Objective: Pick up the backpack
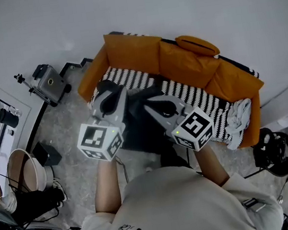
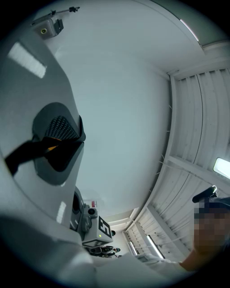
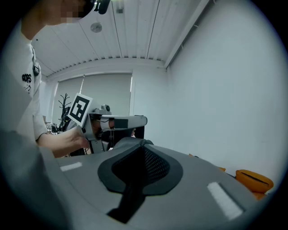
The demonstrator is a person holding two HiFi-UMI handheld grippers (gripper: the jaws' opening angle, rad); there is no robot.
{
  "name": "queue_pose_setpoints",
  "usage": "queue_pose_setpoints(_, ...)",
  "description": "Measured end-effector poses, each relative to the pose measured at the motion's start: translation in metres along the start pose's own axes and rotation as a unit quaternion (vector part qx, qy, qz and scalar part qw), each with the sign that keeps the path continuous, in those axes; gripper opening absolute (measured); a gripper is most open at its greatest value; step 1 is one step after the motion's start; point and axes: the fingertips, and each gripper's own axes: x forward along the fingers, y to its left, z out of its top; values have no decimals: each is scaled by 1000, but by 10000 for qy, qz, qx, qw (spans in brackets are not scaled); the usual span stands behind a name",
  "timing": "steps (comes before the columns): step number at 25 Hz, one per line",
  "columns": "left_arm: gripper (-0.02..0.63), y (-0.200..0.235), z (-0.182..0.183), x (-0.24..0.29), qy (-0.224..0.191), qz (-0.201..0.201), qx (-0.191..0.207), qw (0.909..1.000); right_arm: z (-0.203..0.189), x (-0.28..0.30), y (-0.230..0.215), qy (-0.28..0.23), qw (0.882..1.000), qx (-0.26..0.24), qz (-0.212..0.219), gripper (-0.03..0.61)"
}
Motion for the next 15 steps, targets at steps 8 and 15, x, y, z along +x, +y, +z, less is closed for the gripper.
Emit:
queue_pose_setpoints(8,14,5,-2,1,12,15,0,10000,-2,5,-1,52,10000,-9,33,23)
queue_pose_setpoints(15,14,7,-4,2,50,29,-15,10000,-3,6,-4,77,10000,-37,34,21)
